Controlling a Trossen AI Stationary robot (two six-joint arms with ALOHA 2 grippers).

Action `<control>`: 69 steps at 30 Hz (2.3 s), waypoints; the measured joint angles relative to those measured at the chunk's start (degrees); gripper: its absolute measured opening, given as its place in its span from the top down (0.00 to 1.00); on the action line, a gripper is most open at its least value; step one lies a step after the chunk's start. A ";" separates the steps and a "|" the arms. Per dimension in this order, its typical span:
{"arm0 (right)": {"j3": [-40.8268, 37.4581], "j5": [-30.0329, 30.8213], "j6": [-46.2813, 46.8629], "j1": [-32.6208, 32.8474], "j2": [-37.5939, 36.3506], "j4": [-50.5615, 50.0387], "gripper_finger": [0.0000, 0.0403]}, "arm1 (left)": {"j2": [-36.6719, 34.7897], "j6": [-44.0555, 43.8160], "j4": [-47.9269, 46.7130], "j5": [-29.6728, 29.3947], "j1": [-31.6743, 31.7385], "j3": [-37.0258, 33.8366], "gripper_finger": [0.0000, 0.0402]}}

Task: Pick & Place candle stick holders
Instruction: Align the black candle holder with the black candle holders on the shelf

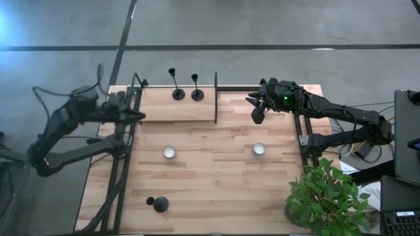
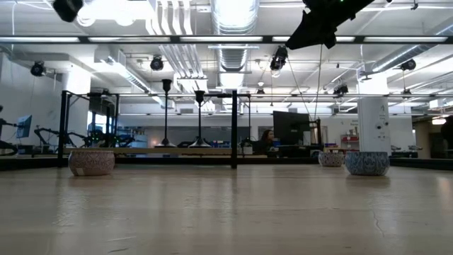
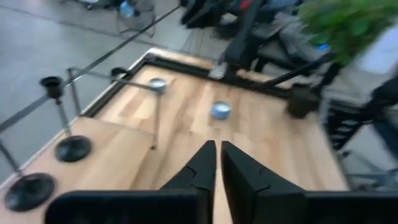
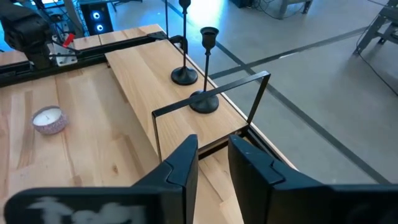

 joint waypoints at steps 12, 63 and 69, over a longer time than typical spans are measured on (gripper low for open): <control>0.00 0.01 -0.01 0.01 0.00 -0.01 0.84 | -6.91 -12.09 2.71 1.06 -1.43 -2.70 0.99; -0.02 0.02 -0.01 0.02 0.00 0.01 0.79 | 10.67 -20.81 12.13 -57.44 -59.89 -8.45 1.00; -0.02 0.02 -0.01 0.01 0.00 0.00 0.77 | 7.50 -25.34 7.87 -63.91 -67.05 -8.45 1.00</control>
